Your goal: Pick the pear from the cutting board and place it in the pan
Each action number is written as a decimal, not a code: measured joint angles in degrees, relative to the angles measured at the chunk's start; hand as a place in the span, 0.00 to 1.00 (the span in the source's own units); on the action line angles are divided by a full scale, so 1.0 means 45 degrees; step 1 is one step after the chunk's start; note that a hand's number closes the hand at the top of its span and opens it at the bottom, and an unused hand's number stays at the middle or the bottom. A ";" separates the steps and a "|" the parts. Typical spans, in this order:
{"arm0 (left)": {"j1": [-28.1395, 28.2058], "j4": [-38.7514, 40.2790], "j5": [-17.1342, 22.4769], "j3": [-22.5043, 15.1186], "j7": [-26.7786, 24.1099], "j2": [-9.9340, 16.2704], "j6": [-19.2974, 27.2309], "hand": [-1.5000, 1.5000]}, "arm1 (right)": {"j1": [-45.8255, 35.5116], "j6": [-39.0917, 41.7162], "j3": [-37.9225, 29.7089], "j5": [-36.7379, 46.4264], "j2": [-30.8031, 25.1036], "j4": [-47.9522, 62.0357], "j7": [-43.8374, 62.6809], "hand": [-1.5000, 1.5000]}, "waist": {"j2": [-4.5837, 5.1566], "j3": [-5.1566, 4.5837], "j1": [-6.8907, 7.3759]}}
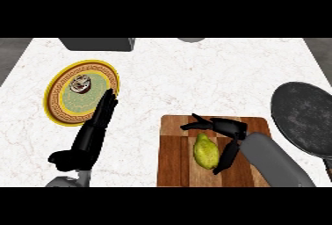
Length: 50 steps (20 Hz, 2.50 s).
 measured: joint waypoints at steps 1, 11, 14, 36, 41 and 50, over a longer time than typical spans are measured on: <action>0.0031 -0.0002 -0.0006 0.0014 -0.0022 -0.0022 0.0003 0.50 | -0.0039 -0.0227 0.0202 0.0185 0.0055 -0.0084 -0.0201 1.00 | -0.0009 -0.0011 0.0007; 0.0081 0.0153 0.0025 0.0487 -0.0030 0.0009 -0.0409 0.50 | 0.0127 -0.1818 0.0859 0.0888 0.0164 0.0007 -0.1716 1.00 | -0.0044 -0.0013 -0.0043; 0.0218 0.0012 -0.0017 0.0540 -0.0027 -0.0055 -0.0556 0.50 | 0.0091 -0.2207 0.0561 0.0857 0.0405 0.0366 -0.2007 1.00 | -0.0041 -0.0014 -0.0055; 0.0763 0.0379 -0.0255 0.1159 -0.0104 -0.0194 -0.0140 0.50 | -0.1491 -1.3281 -0.2732 0.3801 -0.0607 -0.0023 1.0253 1.00 | -0.0582 -0.0087 -0.1335; 0.0817 0.0208 -0.0198 0.1182 -0.0091 -0.0145 -0.0252 0.50 | -0.1429 -1.4935 -0.2697 0.5139 -0.0185 -0.1609 1.4130 1.00 | -0.0447 -0.0035 -0.1227; 0.0516 0.0404 -0.0321 0.1147 -0.0325 -0.0315 -0.0620 0.50 | 0.1095 -1.5610 -0.3422 0.7595 -0.1679 -0.5738 1.8114 1.00 | -0.0093 0.0038 -0.0649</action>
